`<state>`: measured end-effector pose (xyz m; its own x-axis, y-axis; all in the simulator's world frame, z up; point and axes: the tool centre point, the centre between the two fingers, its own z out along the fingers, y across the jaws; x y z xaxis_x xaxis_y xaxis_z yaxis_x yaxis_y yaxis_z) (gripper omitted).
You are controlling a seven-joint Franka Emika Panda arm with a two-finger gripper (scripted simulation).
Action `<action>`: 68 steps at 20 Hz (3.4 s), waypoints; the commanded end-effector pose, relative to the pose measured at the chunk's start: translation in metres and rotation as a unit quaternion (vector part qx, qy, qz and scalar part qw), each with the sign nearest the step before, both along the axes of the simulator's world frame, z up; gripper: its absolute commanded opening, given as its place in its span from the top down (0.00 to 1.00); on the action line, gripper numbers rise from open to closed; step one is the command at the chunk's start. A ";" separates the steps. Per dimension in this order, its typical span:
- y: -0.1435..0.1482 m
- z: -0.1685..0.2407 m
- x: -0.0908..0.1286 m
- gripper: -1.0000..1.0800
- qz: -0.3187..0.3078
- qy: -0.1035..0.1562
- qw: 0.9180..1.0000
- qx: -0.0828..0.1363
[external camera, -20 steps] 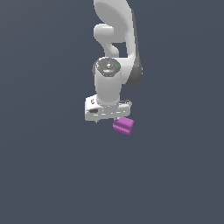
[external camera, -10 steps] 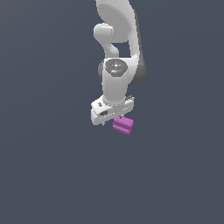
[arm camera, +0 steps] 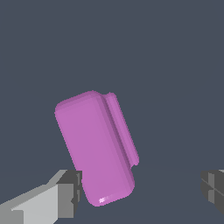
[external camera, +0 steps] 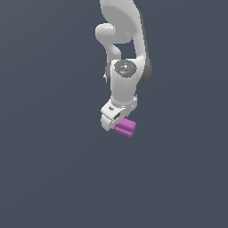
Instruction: Pick up the object and move it to a goal position.
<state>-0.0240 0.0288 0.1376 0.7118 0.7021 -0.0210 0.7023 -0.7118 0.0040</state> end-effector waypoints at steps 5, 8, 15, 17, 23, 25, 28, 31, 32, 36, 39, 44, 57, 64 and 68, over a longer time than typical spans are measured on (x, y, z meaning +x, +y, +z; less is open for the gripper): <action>0.016 -0.003 -0.005 0.04 0.092 -0.002 0.996 0.005; 0.021 -0.004 -0.007 0.04 0.124 -0.003 0.992 0.007; 0.029 -0.005 -0.010 0.04 0.170 -0.004 0.985 0.009; 0.030 -0.005 -0.010 0.04 0.176 -0.004 0.984 0.010; 0.030 -0.006 -0.011 0.04 0.177 -0.004 0.984 0.010; 0.030 -0.011 -0.011 0.04 0.177 -0.004 0.984 0.010; 0.030 -0.023 -0.011 0.04 0.178 -0.004 0.984 0.010; 0.031 -0.039 -0.012 0.04 0.179 -0.004 0.984 0.010; 0.031 -0.044 -0.012 0.04 0.179 -0.004 0.984 0.010; 0.030 -0.054 -0.011 0.04 0.179 -0.004 0.984 0.010; 0.030 -0.055 -0.011 1.00 0.179 -0.004 0.984 0.010; 0.030 -0.055 -0.011 1.00 0.179 -0.004 0.984 0.010; 0.034 -0.033 -0.009 1.00 0.180 -0.005 0.984 0.010; 0.040 0.016 -0.005 1.00 0.181 -0.005 0.984 0.010; 0.045 0.055 -0.001 1.00 0.181 -0.005 0.983 0.010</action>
<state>-0.0265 0.0720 0.1769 0.4161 0.9093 0.0008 0.9093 -0.4161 -0.0003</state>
